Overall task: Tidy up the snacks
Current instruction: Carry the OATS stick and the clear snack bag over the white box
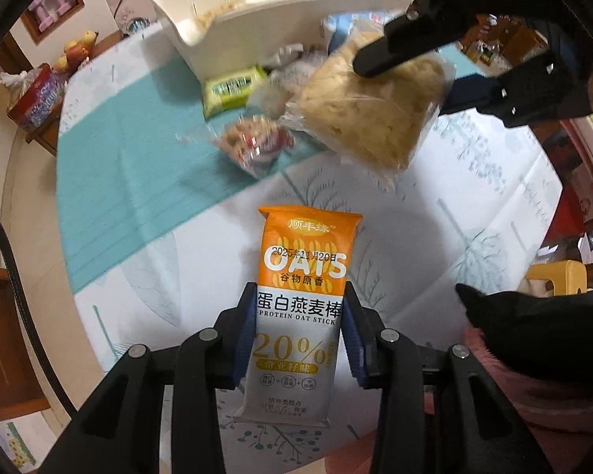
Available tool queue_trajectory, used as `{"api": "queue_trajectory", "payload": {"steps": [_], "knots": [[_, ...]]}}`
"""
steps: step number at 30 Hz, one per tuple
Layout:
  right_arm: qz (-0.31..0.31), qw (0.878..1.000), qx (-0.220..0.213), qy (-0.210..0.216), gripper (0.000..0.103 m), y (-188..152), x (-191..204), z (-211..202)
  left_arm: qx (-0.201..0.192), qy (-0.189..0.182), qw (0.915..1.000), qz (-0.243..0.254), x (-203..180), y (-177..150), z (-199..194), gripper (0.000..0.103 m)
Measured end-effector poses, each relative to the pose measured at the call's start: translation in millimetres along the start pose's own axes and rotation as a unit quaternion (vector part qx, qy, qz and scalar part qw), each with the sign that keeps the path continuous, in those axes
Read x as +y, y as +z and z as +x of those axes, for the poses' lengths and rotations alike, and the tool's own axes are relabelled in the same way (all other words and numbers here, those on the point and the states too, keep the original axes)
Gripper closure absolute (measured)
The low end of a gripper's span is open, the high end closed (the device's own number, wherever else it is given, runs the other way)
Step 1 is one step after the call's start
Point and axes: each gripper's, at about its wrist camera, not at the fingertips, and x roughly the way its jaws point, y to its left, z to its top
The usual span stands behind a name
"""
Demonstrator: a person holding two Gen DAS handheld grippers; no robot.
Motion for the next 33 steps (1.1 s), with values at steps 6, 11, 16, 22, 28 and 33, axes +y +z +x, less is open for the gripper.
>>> {"api": "queue_trajectory", "payload": {"steps": [6, 11, 16, 22, 28, 33], "knots": [[-0.012, 0.999, -0.040, 0.017, 0.065, -3, 8, -36, -0.044, 0.008, 0.9988, -0.021, 5, 19, -40, 0.065], [-0.014, 0.996, -0.089, 0.018, 0.065, 2, 10, -68, -0.082, 0.009, 0.9962, -0.028, 9, 40, -72, 0.065], [-0.015, 0.991, -0.132, 0.018, 0.065, 5, 9, -98, -0.118, 0.006, 0.9927, -0.025, 17, 61, -96, 0.065], [-0.020, 0.984, -0.179, 0.013, 0.065, 16, 4, -121, -0.134, 0.001, 0.9908, -0.021, 22, 93, -111, 0.065], [-0.021, 0.973, -0.229, 0.005, 0.065, 36, 2, -129, -0.147, -0.006, 0.9885, -0.036, 24, 126, -109, 0.065], [-0.034, 0.962, -0.271, -0.023, 0.065, 56, 3, -129, -0.172, -0.008, 0.9832, -0.059, 26, 162, -110, 0.065]]}}
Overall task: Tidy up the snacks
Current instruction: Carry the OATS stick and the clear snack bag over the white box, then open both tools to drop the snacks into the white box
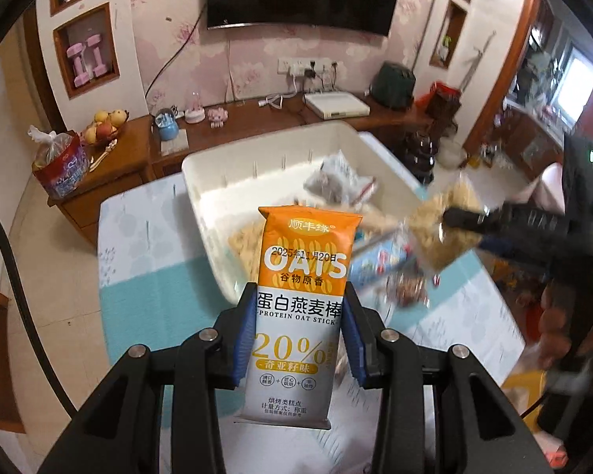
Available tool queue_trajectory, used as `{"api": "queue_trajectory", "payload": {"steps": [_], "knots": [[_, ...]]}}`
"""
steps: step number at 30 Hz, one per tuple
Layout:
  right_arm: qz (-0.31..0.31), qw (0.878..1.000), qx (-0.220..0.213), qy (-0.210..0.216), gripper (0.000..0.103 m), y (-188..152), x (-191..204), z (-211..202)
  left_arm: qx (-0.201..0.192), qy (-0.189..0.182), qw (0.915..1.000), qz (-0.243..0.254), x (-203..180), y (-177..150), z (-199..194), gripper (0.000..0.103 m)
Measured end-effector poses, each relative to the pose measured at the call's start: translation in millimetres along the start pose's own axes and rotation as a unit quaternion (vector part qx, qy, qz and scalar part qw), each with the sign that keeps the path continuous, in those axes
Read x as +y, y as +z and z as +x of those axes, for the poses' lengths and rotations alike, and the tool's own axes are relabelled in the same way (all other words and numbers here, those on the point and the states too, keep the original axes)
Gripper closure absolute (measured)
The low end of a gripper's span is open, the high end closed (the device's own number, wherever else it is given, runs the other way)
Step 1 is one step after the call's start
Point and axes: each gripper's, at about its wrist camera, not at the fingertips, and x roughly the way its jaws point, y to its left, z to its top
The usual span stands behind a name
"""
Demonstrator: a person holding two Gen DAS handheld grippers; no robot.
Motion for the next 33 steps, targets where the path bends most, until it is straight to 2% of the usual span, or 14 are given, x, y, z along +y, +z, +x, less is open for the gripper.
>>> {"api": "queue_trajectory", "payload": {"steps": [8, 11, 16, 22, 24, 27, 33], "knots": [[-0.055, 0.995, -0.065, -0.047, 0.065, 26, 8, 15, -0.026, -0.002, 0.9996, -0.005, -6, 39, 26, 0.065], [-0.082, 0.990, -0.091, -0.064, 0.065, 32, 9, 22, -0.044, -0.003, 0.9990, -0.003, -7, 47, 37, 0.064], [-0.139, 0.979, -0.119, -0.092, 0.064, 39, 14, 38, -0.048, -0.007, 0.9988, -0.012, -8, 56, 61, 0.064], [-0.186, 0.971, -0.124, -0.087, 0.063, 42, 23, 51, -0.028, 0.013, 0.9993, -0.021, -6, 60, 85, 0.060], [-0.194, 0.970, -0.119, -0.086, 0.063, 43, 26, 56, -0.023, 0.029, 0.9990, -0.027, -2, 61, 90, 0.054], [-0.200, 0.970, -0.104, -0.089, 0.060, 42, 28, 62, -0.017, 0.028, 0.9986, -0.041, 6, 60, 92, 0.045], [-0.182, 0.975, -0.096, -0.083, 0.046, 34, 24, 60, -0.020, 0.025, 0.9988, -0.036, 13, 55, 83, 0.033]]}}
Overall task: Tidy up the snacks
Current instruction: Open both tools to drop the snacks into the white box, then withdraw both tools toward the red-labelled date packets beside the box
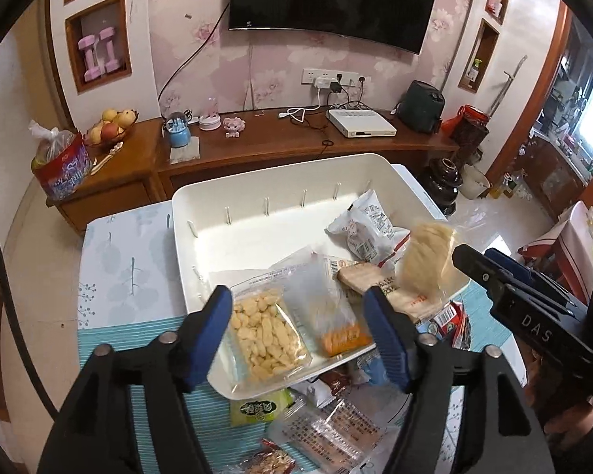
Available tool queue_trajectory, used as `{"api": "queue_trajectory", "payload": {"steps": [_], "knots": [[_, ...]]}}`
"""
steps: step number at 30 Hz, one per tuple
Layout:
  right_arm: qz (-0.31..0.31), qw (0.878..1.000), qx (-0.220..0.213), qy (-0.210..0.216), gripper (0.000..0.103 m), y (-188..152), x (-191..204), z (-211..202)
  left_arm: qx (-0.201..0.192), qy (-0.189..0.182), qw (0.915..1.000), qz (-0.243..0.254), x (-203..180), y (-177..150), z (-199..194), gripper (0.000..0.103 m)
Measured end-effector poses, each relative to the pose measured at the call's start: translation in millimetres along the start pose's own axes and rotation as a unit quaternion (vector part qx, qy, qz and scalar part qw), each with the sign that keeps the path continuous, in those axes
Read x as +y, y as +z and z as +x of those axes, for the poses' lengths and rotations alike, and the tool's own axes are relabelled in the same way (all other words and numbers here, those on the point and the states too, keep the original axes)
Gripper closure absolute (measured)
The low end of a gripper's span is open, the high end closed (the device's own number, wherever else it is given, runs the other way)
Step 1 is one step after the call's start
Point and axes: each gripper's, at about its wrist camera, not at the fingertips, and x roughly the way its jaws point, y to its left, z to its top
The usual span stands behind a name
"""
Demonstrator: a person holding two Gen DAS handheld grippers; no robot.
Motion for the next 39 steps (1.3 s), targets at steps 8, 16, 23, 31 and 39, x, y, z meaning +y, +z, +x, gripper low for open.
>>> {"api": "queue_trajectory", "payload": {"steps": [8, 16, 23, 31, 39], "knots": [[0.005, 1.000, 0.001, 0.011, 0.045, -15, 7, -19, 0.011, -0.006, 0.9999, 0.002, 7, -14, -17, 0.032], [-0.001, 1.000, 0.013, 0.024, 0.045, -38, 3, -46, 0.018, -0.013, 0.9997, 0.006, -1, -28, -37, 0.030], [-0.007, 0.999, 0.033, 0.019, 0.045, -58, -21, -61, 0.040, -0.002, 0.9992, -0.004, -15, -50, -42, 0.027], [-0.035, 0.998, 0.048, 0.030, 0.045, -68, -54, -80, 0.076, 0.024, 0.9958, -0.044, -33, -78, -43, 0.024], [-0.075, 0.991, 0.091, 0.065, 0.044, -67, -86, -81, 0.077, 0.056, 0.9897, -0.107, -52, -92, -48, 0.023]]}}
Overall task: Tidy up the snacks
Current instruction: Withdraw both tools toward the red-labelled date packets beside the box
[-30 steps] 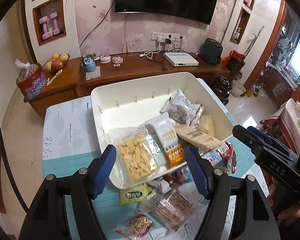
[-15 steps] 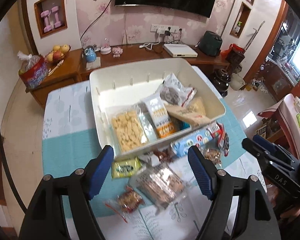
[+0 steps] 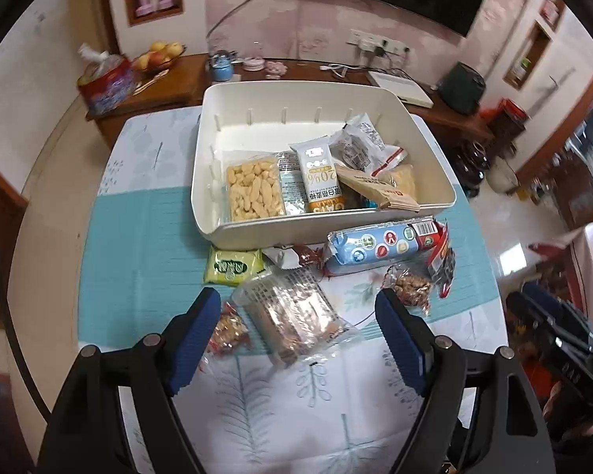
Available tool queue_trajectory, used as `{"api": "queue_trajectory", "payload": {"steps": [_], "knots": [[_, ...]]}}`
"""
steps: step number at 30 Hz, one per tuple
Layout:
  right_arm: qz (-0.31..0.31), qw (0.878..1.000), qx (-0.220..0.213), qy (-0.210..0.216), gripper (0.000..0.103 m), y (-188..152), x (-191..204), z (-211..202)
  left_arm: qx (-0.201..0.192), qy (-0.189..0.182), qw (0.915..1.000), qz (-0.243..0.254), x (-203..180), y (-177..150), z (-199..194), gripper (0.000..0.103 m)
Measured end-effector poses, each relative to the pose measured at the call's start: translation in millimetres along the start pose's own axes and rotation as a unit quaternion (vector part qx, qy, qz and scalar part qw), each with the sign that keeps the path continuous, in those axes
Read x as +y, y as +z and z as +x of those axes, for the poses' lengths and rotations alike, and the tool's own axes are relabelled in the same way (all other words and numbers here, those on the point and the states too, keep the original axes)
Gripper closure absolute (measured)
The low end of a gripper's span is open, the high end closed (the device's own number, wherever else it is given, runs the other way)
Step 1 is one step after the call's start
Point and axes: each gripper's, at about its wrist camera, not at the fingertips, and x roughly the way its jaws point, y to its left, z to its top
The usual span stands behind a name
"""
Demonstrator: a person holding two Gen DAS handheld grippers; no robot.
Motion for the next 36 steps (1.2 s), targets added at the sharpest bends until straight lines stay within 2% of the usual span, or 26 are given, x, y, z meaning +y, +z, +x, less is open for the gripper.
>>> {"api": "queue_trajectory", "payload": {"steps": [7, 14, 17, 22, 25, 28, 33, 36], "knots": [[-0.055, 0.997, 0.032, 0.035, 0.032, 3, -14, 0, 0.000, 0.010, 0.9988, -0.047, -18, -18, 2, 0.021], [-0.128, 0.989, 0.060, 0.049, 0.031, 10, -25, 11, 0.007, 0.011, 0.9953, -0.096, -37, -34, 17, 0.020], [-0.158, 0.983, 0.072, 0.053, 0.031, 10, -30, 19, 0.012, 0.012, 0.9913, -0.131, -44, -39, 27, 0.020], [-0.215, 0.972, 0.085, 0.046, 0.031, 7, -38, 33, 0.028, 0.002, 0.9790, -0.202, -52, -47, 51, 0.020], [-0.248, 0.965, 0.078, 0.040, 0.031, 3, -40, 39, 0.042, -0.003, 0.9699, -0.240, -58, -52, 69, 0.020], [-0.286, 0.956, 0.061, 0.030, 0.031, -2, -40, 46, 0.065, -0.011, 0.9594, -0.274, -62, -57, 86, 0.020], [-0.340, 0.939, 0.028, 0.028, 0.031, -13, -39, 55, 0.094, -0.027, 0.9363, -0.337, -74, -64, 110, 0.020], [-0.362, 0.931, 0.006, 0.032, 0.031, -18, -40, 61, 0.099, -0.029, 0.9315, -0.349, -85, -64, 121, 0.020]]}}
